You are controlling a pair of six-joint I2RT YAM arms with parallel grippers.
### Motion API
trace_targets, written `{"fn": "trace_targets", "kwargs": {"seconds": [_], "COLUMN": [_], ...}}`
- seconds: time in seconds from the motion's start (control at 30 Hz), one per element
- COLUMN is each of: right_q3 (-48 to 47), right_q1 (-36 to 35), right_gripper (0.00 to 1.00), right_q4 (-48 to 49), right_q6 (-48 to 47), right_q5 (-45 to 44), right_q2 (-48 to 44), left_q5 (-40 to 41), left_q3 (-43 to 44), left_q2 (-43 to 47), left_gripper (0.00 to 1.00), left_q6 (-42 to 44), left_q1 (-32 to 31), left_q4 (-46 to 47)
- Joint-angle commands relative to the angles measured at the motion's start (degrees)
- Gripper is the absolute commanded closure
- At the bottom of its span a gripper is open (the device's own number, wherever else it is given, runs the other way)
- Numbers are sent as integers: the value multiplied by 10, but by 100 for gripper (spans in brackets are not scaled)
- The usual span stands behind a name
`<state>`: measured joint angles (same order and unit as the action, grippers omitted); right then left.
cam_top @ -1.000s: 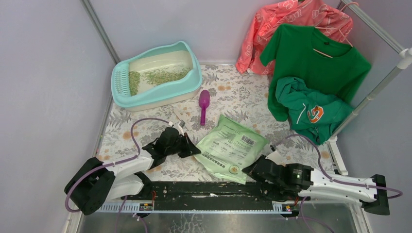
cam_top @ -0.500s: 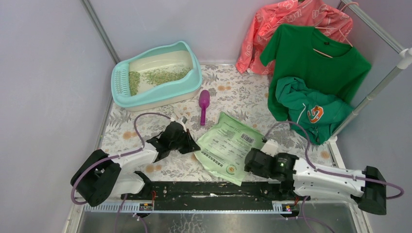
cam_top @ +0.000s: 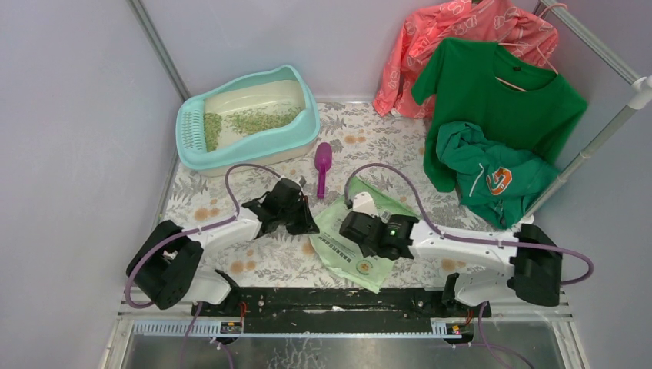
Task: Fill the litter box with clean litter
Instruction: Close the cat litter bag at the center of the board.
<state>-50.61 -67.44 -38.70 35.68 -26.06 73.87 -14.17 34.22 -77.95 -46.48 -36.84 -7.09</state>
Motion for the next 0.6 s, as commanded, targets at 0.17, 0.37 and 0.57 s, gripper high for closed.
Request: {"fn": "trace_targets", "kwargs": {"seconds": [0.17,0.37,0.57], "right_q3": [26,55,65], "right_q1": [10,17,17], "right_gripper": [63,65,67], "right_q4": [168,234,282], "right_q6": [-177,-199,-214], "right_q5": [-23,5,51], "right_q2": [72,104,134], "left_q5": [-69,-95,-62], "left_q3": [48,74,124], "left_q2": [-31,-46,-64], "left_gripper": [100,100,100], "left_q6": [5,-29,-72], "left_q1": [31,60,79], "left_q4": [-26,-34,-103]}}
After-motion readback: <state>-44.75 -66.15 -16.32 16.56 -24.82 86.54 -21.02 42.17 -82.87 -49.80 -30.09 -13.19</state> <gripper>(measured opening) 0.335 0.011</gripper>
